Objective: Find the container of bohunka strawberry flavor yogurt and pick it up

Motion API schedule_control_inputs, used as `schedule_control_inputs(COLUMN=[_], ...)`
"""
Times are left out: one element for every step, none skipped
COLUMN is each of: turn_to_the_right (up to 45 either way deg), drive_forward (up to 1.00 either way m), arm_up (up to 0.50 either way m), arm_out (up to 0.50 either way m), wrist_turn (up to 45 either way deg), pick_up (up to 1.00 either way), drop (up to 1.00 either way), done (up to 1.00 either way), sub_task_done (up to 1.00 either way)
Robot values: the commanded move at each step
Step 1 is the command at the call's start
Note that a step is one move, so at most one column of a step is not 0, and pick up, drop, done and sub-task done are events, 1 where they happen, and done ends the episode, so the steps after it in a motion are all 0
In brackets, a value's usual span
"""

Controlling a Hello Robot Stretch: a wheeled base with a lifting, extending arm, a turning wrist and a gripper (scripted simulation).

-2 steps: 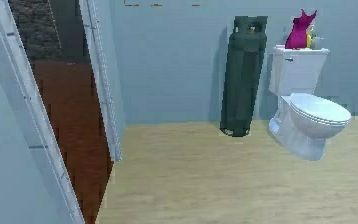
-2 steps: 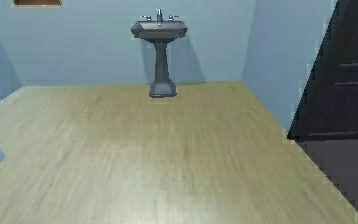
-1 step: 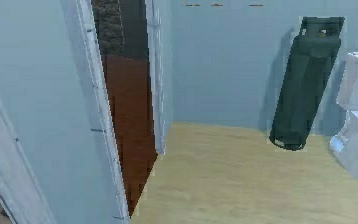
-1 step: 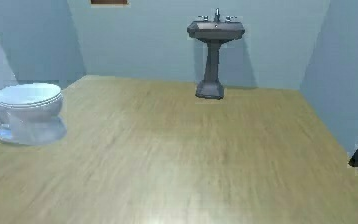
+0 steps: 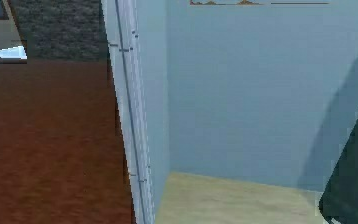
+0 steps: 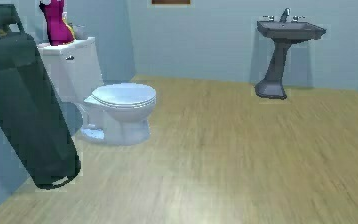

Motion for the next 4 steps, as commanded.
schedule_control_inputs(turn_to_the_right=[-18.0, 0.0, -42.0, 0.0], drive_forward=[0.00, 0.10, 0.00, 0.95], arm_up=[0.00, 0.00, 0.00, 0.00], arm_out=[0.00, 0.00, 0.00, 0.00], wrist_turn=[0.0, 0.0, 0.0, 0.0], pick_up=[0.00, 0.00, 0.00, 0.00], drop=[0.00, 0.00, 0.00, 0.00], done=[0.00, 0.00, 0.00, 0.00], sub_task_done=[0.00, 0.00, 0.00, 0.00])
